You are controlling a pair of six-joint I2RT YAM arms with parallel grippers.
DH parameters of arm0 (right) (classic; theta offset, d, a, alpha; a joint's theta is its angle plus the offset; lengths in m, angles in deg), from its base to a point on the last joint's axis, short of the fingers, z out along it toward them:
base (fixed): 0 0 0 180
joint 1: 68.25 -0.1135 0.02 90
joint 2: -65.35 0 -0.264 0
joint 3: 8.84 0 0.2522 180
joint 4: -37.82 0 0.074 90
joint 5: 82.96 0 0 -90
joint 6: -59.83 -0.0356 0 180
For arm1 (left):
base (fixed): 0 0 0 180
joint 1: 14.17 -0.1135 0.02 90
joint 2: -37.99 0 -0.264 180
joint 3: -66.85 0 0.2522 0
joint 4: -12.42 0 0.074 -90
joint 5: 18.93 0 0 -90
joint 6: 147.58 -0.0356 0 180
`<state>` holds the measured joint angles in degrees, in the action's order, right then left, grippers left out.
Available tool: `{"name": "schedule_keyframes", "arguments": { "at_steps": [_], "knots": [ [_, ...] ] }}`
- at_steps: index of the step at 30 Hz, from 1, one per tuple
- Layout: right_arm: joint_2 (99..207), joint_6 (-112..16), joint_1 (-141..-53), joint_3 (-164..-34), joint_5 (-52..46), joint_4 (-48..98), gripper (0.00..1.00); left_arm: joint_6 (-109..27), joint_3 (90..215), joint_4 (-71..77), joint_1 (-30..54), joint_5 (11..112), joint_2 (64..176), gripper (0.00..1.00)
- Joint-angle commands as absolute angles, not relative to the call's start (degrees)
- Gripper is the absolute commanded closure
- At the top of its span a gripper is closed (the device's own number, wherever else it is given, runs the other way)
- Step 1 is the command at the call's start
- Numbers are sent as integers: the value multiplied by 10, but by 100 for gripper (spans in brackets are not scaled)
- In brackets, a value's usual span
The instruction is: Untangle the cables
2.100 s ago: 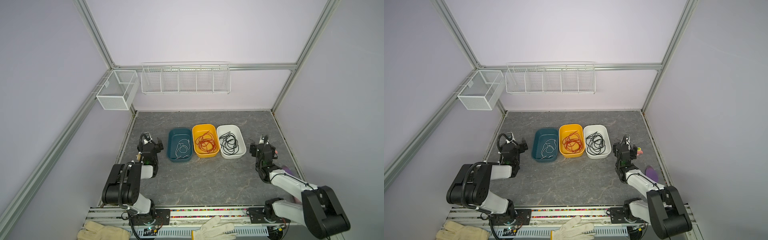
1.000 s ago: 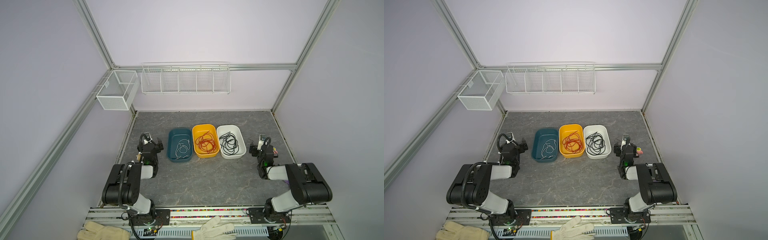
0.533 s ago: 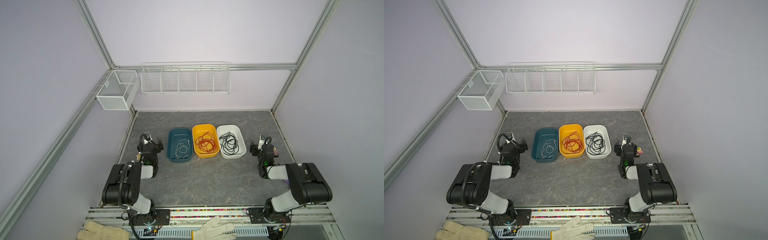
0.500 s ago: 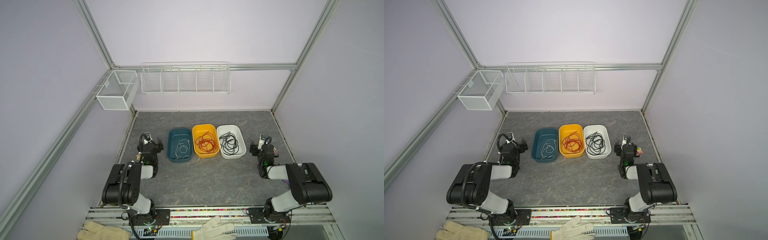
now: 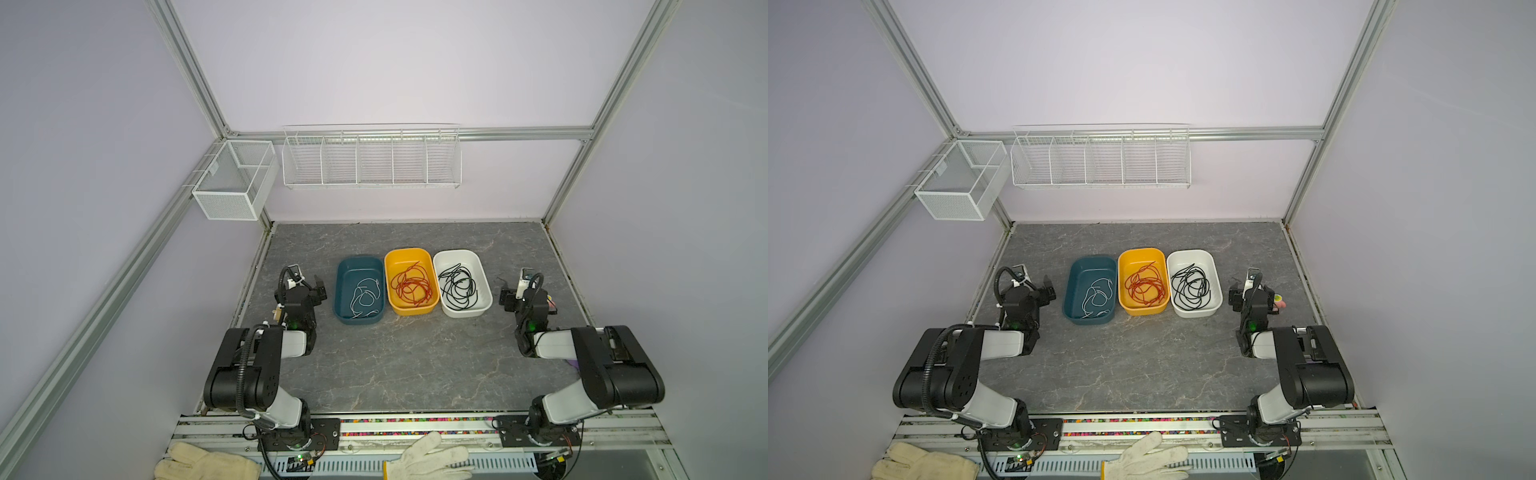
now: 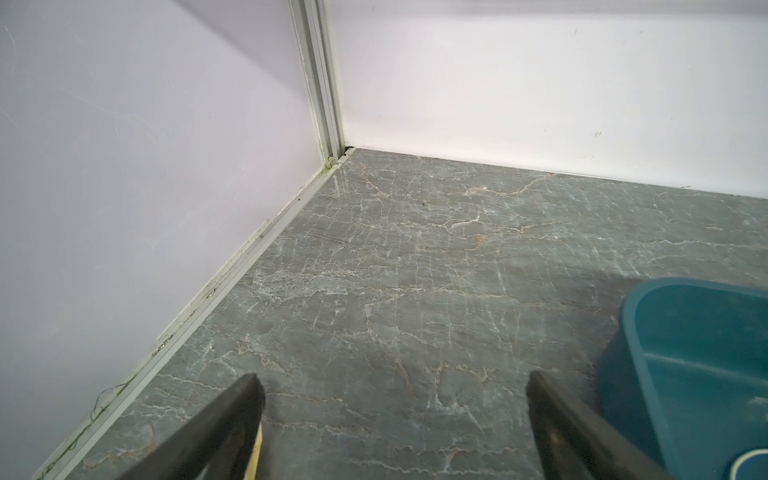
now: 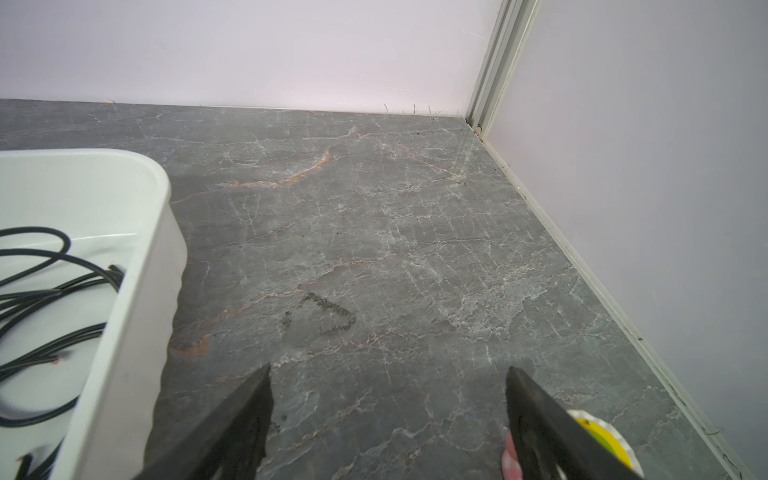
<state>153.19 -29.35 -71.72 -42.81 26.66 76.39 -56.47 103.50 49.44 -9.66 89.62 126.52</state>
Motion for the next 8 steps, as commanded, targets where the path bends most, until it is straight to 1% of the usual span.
{"name": "schedule_keyframes", "arguments": {
  "at_steps": [1, 8],
  "knots": [
    [1533, -297, -714, -433, 263, 772, 11, -560, 1028, 513, -98, 894, 1270, 2],
    [1530, -302, -704, -434, 242, 763, 11, -560, 1029, 513, -98, 894, 1270, 2]
  ]
}}
